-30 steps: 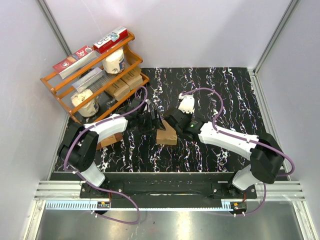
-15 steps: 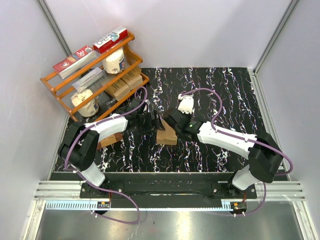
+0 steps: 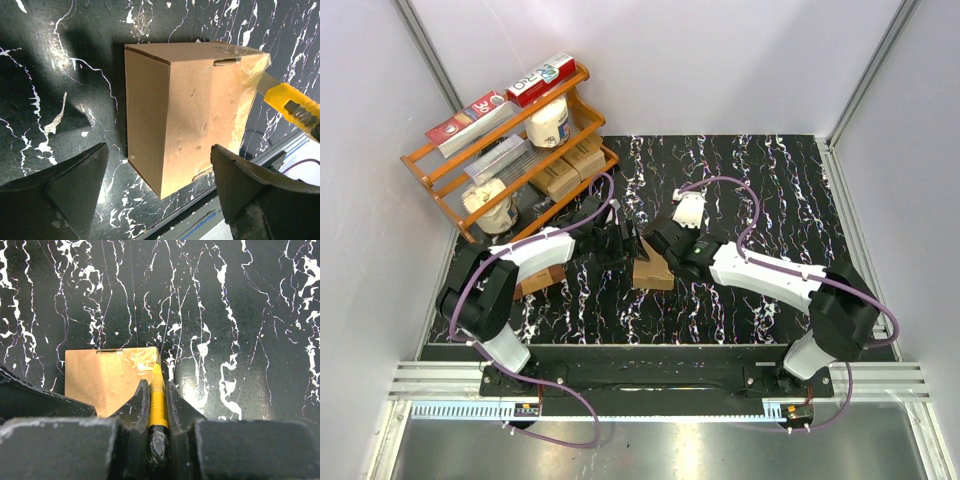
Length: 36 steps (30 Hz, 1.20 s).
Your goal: Unpack the express box
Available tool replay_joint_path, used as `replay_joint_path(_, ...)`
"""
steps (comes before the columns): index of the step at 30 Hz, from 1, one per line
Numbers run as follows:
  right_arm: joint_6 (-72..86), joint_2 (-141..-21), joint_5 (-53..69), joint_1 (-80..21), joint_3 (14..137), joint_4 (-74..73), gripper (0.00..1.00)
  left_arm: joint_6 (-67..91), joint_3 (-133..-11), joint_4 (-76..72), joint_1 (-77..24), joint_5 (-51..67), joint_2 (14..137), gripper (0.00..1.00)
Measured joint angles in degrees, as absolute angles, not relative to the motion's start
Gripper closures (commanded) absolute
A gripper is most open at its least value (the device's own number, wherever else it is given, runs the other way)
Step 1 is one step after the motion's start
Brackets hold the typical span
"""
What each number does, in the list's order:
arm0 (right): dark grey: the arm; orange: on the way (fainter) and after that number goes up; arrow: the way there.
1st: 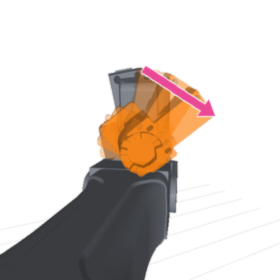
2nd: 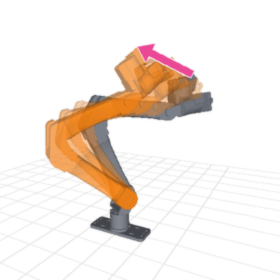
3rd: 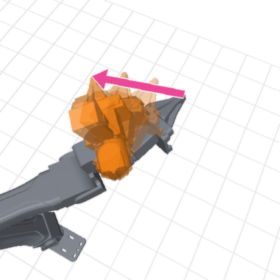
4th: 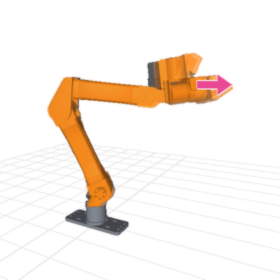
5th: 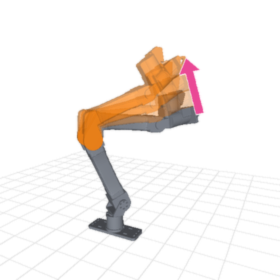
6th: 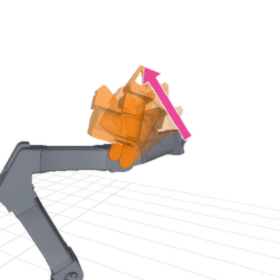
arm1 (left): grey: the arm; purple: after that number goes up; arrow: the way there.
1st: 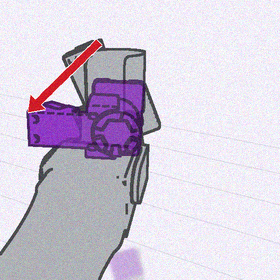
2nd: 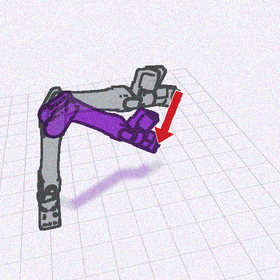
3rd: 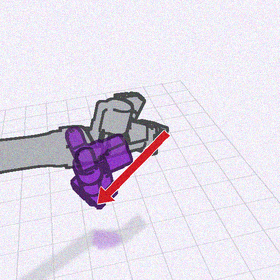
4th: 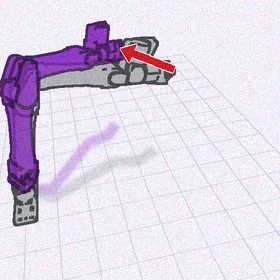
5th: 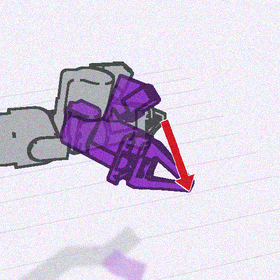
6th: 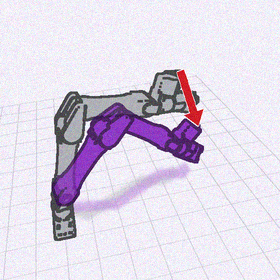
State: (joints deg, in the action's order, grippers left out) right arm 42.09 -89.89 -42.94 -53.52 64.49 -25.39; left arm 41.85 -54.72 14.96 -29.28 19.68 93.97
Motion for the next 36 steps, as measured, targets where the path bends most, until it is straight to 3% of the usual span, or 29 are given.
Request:
replay_joint_path(6, 42.0, -91.4, -43.0, -53.5, 65.5, -25.4, 1.0, 42.1, -54.7, 14.9, -29.3, 20.6, 95.0, 0.26)
replay_joint_path(21, 41.1, -95.4, -42.9, -53.5, 69.5, -27.0, 1.0, 43.1, -54.8, 15.4, -29.3, 21.6, 95.5, 0.28)
replay_joint_path(36, 41.1, -96.6, -42.6, -56.1, 74.4, -35.4, 1.0, 51.3, -55.4, 17.1, -29.3, 20.4, 95.9, 0.39)
